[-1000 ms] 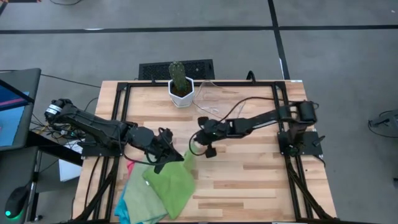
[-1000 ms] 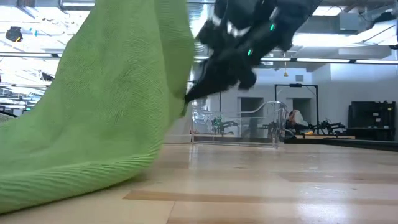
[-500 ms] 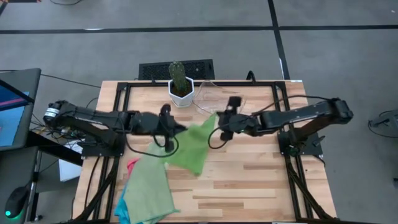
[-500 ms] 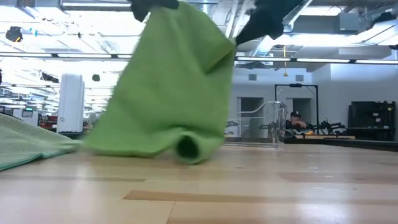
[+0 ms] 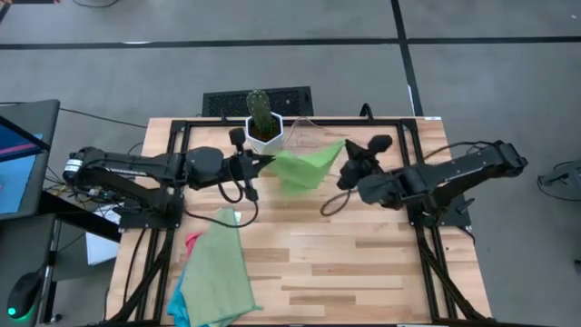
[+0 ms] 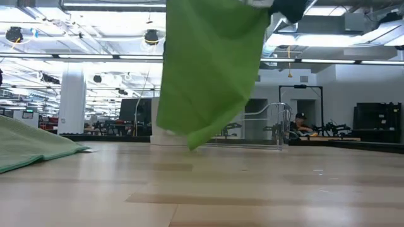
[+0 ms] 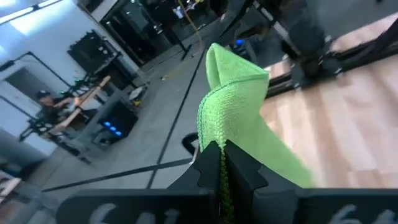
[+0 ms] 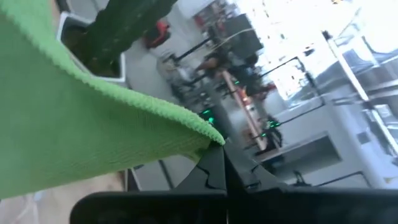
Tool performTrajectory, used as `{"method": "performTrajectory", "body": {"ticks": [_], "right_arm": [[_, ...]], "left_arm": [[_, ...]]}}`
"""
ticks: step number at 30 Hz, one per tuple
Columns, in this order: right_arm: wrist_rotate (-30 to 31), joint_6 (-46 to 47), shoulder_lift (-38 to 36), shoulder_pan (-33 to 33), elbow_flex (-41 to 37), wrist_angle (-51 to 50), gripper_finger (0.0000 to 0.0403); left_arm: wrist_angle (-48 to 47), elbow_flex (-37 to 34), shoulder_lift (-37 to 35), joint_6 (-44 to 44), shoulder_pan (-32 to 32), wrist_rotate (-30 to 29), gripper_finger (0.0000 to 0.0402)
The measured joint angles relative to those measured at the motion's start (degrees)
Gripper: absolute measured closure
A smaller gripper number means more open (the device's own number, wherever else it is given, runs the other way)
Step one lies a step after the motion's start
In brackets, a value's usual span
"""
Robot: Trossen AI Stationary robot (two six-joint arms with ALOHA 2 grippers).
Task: Fold microfiber towels
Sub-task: Fold the green towel
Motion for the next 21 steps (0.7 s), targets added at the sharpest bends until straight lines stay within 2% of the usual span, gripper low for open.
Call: {"method": "performTrajectory", "body": {"ticks": [4,7,10,12,16,21], "right_arm": [[3.79,-0.08,-1.38,6.4,0.0,0.03,0.0397],[3.66,-0.08,-2.35,10.89,0.0,0.11,0.0397],[0.98,-0.04,-3.3,14.54,0.0,-0.27,0.0397],[0.84,0.66,-4.09,15.84,0.0,-0.28,0.0397],[0.9,1.94,-5.68,14.18,0.0,-0.58,0.0397],[0.89,2.02,-6.13,7.28,0.0,-1.94,0.0392]], "left_arm": [[-8.09,6.39,-0.02,-5.19,-3.67,-0.32,0.0401],[-13.71,9.51,-0.02,-9.58,-5.84,2.54,0.0401],[-16.84,11.3,0.0,-12.55,-6.79,6.36,0.0401],[-17.7,11.51,-0.02,-12.68,-6.88,6.7,0.0401],[-18.74,10.58,0.0,-8.84,-5.32,3.58,0.0401],[-19.45,9.88,0.02,-3.28,-0.36,-1.44,0.0401]]}}
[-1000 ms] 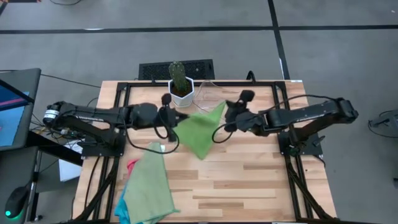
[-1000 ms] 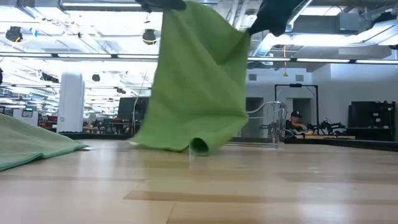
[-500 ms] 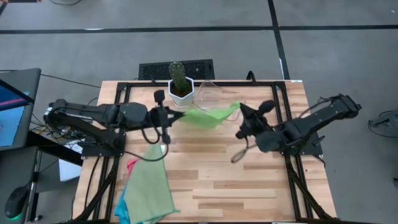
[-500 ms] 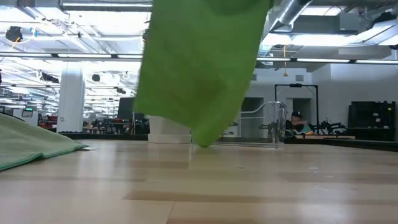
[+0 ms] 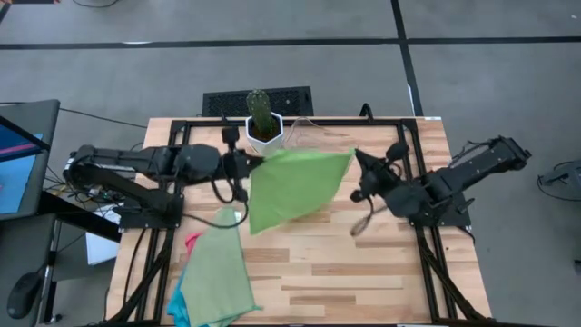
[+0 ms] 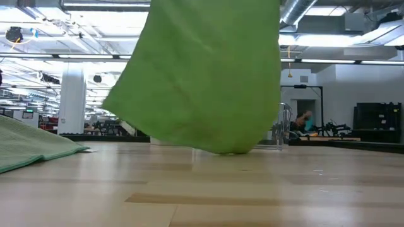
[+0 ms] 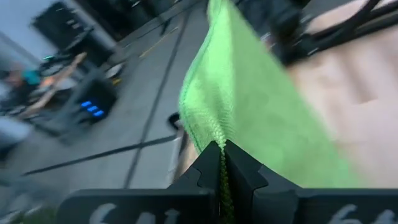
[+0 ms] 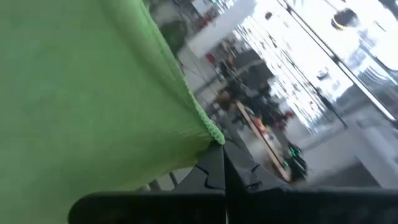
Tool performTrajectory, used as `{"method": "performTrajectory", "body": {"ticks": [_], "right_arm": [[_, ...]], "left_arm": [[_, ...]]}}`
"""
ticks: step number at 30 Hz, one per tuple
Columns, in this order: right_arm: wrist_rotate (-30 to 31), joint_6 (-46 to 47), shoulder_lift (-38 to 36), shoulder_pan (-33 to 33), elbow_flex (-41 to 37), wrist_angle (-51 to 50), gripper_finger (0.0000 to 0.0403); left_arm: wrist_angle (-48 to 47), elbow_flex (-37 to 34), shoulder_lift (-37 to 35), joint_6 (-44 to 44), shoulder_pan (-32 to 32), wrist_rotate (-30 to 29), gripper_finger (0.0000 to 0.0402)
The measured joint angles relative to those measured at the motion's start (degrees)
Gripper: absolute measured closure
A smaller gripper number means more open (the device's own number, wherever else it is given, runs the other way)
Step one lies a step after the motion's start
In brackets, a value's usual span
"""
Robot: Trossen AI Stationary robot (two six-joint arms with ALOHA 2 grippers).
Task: Fold microfiber towels
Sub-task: Fold the green towel
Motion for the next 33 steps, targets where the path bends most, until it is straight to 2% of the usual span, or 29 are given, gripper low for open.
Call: {"method": "performTrajectory", "body": {"ticks": [4,7,10,14,18,23,26,29,33], "right_arm": [[-0.32,-0.97,0.3,-5.95,0.0,-0.88,0.0396],[-0.66,-3.21,0.68,-7.42,-0.02,-0.25,0.0398],[-0.33,-3.74,0.66,-6.25,-0.02,1.27,0.0395],[0.32,-0.57,0.62,-1.27,-0.02,1.57,0.0393],[-1.94,10.15,0.62,5.27,0.0,-3.14,0.0397],[-12.12,34.39,0.79,12.53,0.0,-15.57,0.0393],[-18.26,46.09,2.72,15.51,-0.01,-21.35,0.0393],[-24.8,53.75,5.46,17.89,0.0,-23.83,0.0395],[-31.31,59.37,11.52,19.61,-0.04,-23.22,0.0391]], "left_arm": [[1.27,0.0,0.02,7.63,4.84,-3.92,0.0401],[1.77,0.65,0.03,10.52,7.36,-4.53,0.0401],[1.83,1.38,0.02,10.1,8.15,-4.12,0.0401],[-0.64,1.2,-0.01,6.56,6.6,-0.58,0.0401],[-5.12,-1.28,-0.03,-0.82,2.89,4.54,0.0401],[-9.56,-6.5,0.9,-11.56,-4.04,5.76,0.0401],[-8.95,-10.23,1.91,-18.23,-8.37,8.14,0.0401],[-6.65,-13.48,3.65,-24.2,-12.39,11.11,0.0401],[-4.94,-16.0,7.13,-31.64,-17.12,13.12,0.0401]]}}
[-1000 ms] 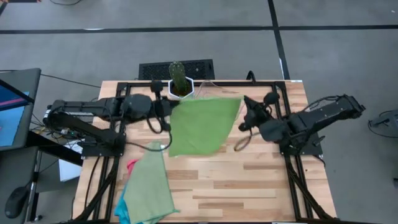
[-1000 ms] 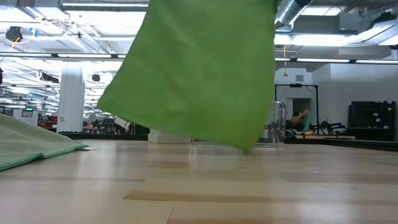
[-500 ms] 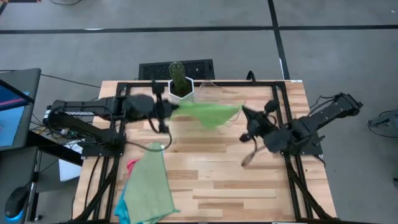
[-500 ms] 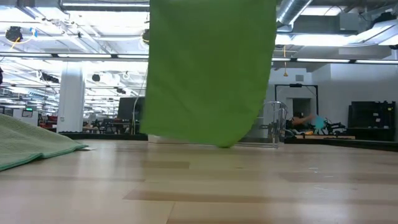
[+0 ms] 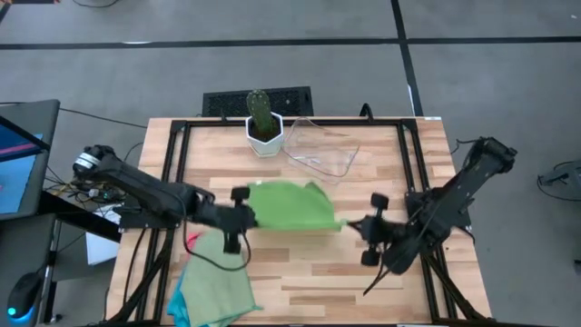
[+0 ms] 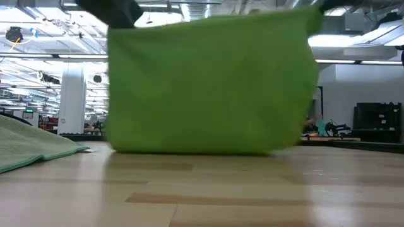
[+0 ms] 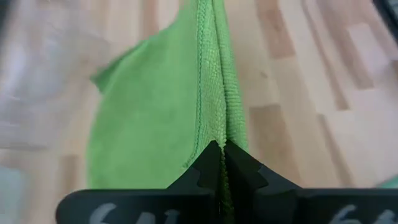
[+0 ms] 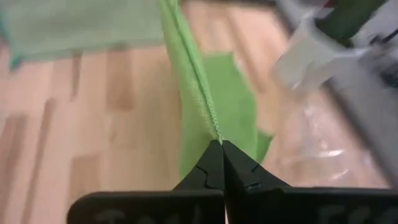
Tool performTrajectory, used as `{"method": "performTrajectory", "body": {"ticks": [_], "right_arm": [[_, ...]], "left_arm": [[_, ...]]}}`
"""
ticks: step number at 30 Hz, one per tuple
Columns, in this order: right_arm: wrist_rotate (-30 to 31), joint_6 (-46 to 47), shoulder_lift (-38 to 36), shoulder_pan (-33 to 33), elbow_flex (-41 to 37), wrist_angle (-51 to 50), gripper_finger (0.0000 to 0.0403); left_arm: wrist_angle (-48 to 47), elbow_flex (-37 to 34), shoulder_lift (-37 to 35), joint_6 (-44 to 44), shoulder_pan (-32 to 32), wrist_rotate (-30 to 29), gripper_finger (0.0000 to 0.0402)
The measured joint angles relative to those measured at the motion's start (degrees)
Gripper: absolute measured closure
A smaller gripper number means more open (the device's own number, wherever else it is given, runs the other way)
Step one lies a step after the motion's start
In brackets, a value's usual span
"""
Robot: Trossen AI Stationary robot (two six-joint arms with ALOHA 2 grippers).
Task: Fold microfiber towels
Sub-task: Fold the green towel
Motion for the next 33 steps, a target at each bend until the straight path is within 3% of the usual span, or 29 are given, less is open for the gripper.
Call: {"method": "performTrajectory", "body": {"ticks": [7,14,26,31,33], "right_arm": [[-8.62,6.72,9.58,0.48,0.1,4.68,0.0389],[-9.28,8.75,9.78,2.0,0.01,7.57,0.0378],[-14.54,13.71,9.78,2.91,0.01,12.41,0.0366],[-14.94,14.43,12.88,4.05,0.01,14.91,0.0359],[-15.11,15.35,14.52,4.14,0.01,16.29,0.0358]], "left_arm": [[2.53,-0.13,7.72,-11.17,-5.2,5.76,0.0401],[7.77,-0.11,14.66,-16.06,-7.75,8.4,0.039],[10.71,-0.17,18.01,-20.5,-8.73,18.08,0.0276],[10.79,-0.15,17.97,-19.13,-10.3,17.66,0.0238],[10.81,-0.15,17.96,-16.15,-10.73,14.23,0.0229]]}}
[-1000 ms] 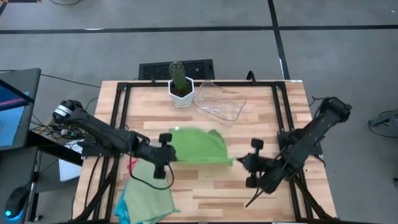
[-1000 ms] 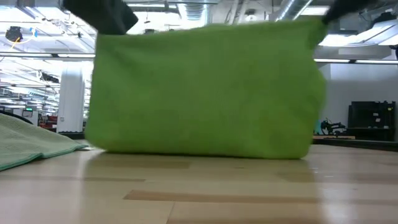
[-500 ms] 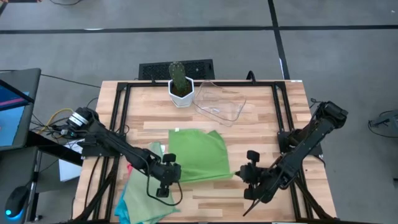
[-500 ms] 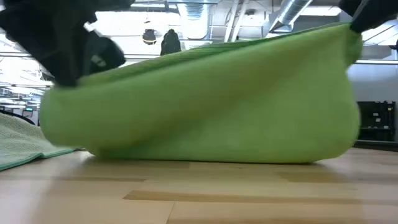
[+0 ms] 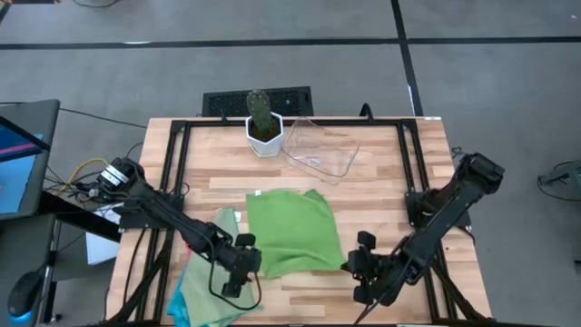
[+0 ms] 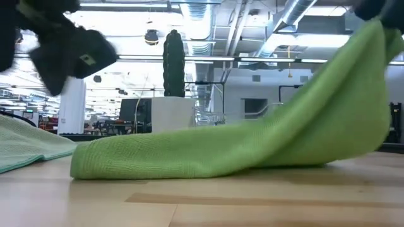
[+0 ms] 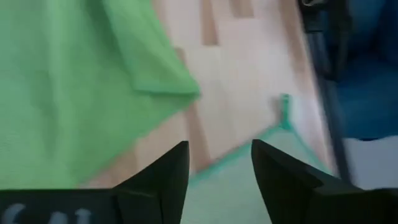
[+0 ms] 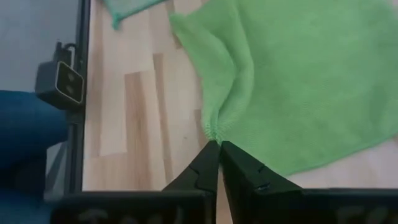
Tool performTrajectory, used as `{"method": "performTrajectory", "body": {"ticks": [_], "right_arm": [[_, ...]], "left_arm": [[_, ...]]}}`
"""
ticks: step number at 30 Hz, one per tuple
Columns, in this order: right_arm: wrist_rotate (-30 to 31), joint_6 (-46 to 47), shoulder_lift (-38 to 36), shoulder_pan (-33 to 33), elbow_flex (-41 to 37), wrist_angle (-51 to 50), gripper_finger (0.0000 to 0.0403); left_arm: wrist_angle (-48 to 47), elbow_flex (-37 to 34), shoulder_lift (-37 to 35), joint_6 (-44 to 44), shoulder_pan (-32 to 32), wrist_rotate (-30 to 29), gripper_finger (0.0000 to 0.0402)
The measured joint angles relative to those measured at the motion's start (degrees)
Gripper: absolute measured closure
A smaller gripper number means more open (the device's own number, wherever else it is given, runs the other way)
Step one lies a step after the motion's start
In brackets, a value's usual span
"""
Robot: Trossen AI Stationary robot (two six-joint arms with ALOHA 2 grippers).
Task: Fold microfiber towels
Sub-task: Fold the green towel
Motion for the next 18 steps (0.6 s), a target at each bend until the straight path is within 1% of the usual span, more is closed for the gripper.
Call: {"method": "performTrajectory", "body": {"ticks": [5,7,8,10,12,14,18], "right_arm": [[-1.74,0.91,2.87,0.03,-0.02,4.79,0.0357],[-1.69,0.96,2.86,0.63,-0.04,5.99,0.0357],[-1.69,1.36,2.92,0.98,0.0,6.97,0.0357],[-1.72,2.37,3.65,2.04,0.02,8.38,0.0357],[-1.63,2.43,4.32,3.63,-0.04,9.41,0.0357],[-1.42,2.44,5.94,4.58,0.13,11.37,0.0357],[-1.71,5.44,8.95,5.93,0.01,10.78,0.0351]], "left_arm": [[4.08,0.0,0.02,10.69,-0.09,-9.62,0.0221],[6.24,-0.05,0.02,15.12,0.82,-10.9,0.0221],[7.97,-0.32,0.02,16.48,1.58,-10.02,0.0221],[12.69,-1.38,0.02,17.24,3.41,-4.75,0.0221],[17.81,-2.91,0.02,15.89,4.71,-0.07,0.0221],[22.33,-4.92,0.14,14.09,5.17,1.15,0.0221],[25.73,-7.67,0.69,10.85,4.11,0.13,0.0221]]}}
